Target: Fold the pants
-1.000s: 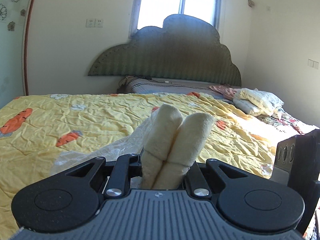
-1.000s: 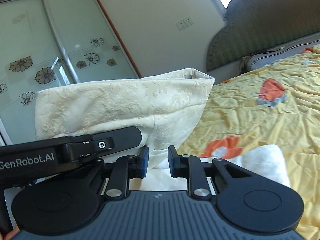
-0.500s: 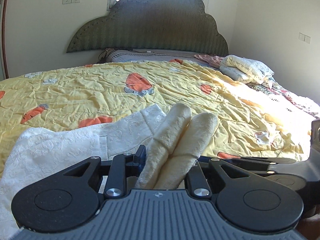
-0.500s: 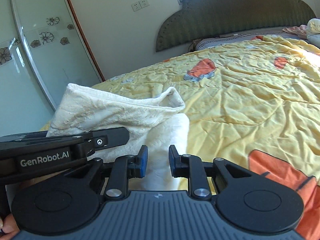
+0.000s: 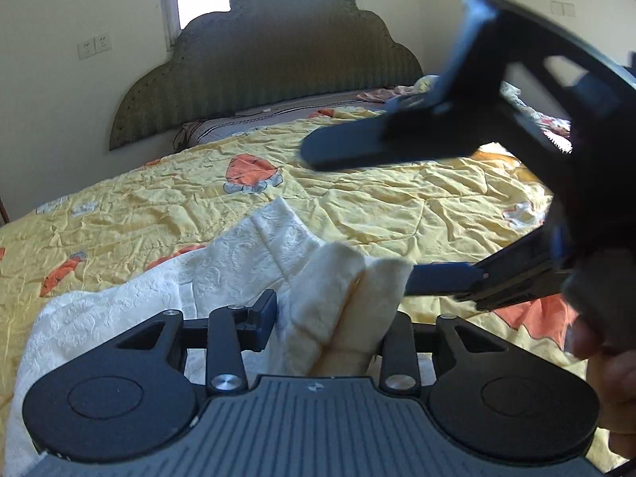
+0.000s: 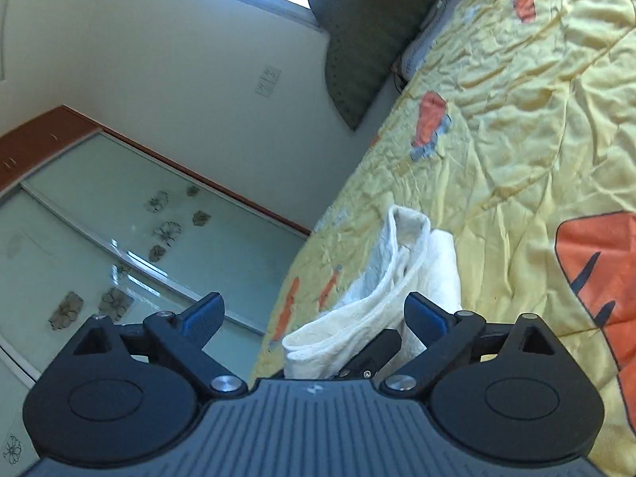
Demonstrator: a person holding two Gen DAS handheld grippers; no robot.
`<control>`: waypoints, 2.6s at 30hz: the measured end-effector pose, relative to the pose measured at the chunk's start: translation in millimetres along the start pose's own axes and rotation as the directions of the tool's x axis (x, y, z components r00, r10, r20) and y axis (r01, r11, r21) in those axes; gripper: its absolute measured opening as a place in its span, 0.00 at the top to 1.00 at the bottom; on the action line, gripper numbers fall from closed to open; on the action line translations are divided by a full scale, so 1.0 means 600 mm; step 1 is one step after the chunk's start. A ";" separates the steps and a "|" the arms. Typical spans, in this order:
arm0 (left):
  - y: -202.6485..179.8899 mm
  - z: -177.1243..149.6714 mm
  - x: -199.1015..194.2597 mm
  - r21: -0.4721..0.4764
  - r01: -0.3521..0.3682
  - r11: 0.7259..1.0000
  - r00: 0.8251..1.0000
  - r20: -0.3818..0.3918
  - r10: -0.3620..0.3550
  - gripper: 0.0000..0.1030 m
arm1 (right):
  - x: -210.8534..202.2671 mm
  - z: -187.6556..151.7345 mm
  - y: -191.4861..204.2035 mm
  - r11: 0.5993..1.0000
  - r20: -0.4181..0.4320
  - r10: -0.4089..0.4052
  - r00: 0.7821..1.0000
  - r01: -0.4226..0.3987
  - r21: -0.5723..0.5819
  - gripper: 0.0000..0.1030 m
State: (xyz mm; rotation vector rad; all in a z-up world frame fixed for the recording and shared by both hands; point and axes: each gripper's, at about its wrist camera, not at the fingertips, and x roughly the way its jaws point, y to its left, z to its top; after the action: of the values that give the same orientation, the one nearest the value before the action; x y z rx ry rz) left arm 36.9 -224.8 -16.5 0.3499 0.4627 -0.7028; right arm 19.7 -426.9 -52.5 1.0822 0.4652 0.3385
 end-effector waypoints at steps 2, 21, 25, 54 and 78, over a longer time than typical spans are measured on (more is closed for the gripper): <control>-0.014 -0.007 -0.008 0.078 -0.066 0.995 0.998 0.019 0.065 0.52 | 0.024 -0.008 0.003 1.000 -0.047 0.019 0.999 -0.019 0.006 0.03; 0.079 -0.144 -0.185 0.244 -0.268 0.932 0.961 0.134 0.241 0.14 | 0.057 -0.058 0.014 0.973 -0.097 -0.138 0.986 0.117 -0.199 0.62; 0.085 -0.149 -0.195 0.216 -0.231 0.949 0.970 0.124 0.208 0.12 | 0.060 -0.034 0.028 0.995 -0.063 -0.016 0.998 0.009 -0.102 0.68; 0.182 -0.194 -0.200 0.072 -0.472 0.878 0.872 -0.104 0.478 0.13 | 0.063 -0.023 0.036 0.994 -0.010 0.008 1.000 -0.009 -0.111 0.69; 0.190 -0.127 -0.189 -0.072 -0.249 0.966 0.965 -0.099 0.241 0.13 | -0.018 -0.114 0.057 0.988 -0.032 -0.097 0.995 0.092 -0.121 0.58</control>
State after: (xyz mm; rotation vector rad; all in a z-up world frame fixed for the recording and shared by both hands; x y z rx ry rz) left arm 17.0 -48.4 -5.2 0.3537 0.5218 -0.4263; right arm -26.5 -365.3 -46.4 0.9352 0.5215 0.2996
